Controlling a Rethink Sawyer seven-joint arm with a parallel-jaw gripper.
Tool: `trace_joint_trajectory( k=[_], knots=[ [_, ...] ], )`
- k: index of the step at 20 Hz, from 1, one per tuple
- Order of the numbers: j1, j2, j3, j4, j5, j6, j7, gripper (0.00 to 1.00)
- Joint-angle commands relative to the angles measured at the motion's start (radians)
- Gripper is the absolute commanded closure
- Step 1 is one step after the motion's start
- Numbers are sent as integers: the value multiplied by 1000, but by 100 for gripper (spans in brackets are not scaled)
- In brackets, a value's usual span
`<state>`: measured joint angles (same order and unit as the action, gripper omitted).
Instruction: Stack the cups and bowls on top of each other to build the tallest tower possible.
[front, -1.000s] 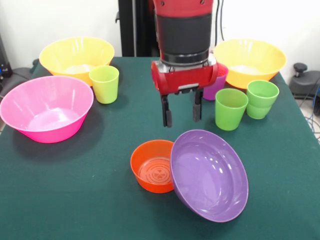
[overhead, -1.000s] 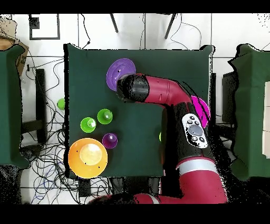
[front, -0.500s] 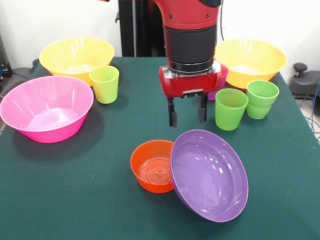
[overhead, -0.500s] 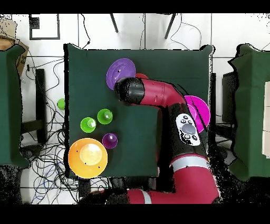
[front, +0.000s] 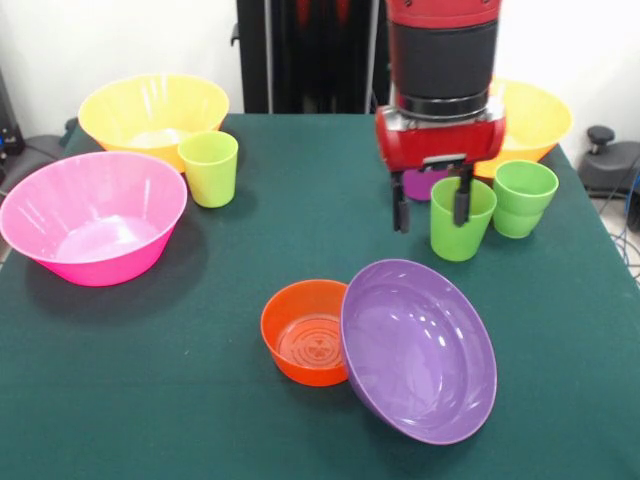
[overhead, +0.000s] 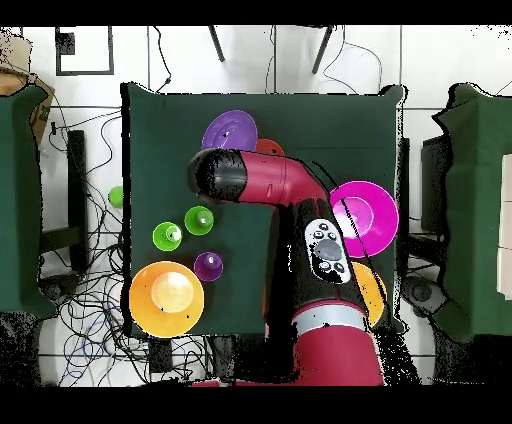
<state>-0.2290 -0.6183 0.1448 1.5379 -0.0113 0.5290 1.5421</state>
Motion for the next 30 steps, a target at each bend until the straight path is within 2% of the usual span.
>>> trace_joint_trajectory(
  k=[1,6,13,16,21,24,30],
  knots=[
    [29,-2,16,148,71,-124,298,0],
    [2,36,32,134,72,-171,305,0],
    [-116,111,132,78,-36,-179,136,0],
    [-154,139,178,100,-51,-242,135,0],
    [-178,154,204,105,-83,-267,149,0],
    [-171,160,197,105,-96,-289,180,0],
    [-137,160,177,112,-81,-308,246,0]
  ],
)
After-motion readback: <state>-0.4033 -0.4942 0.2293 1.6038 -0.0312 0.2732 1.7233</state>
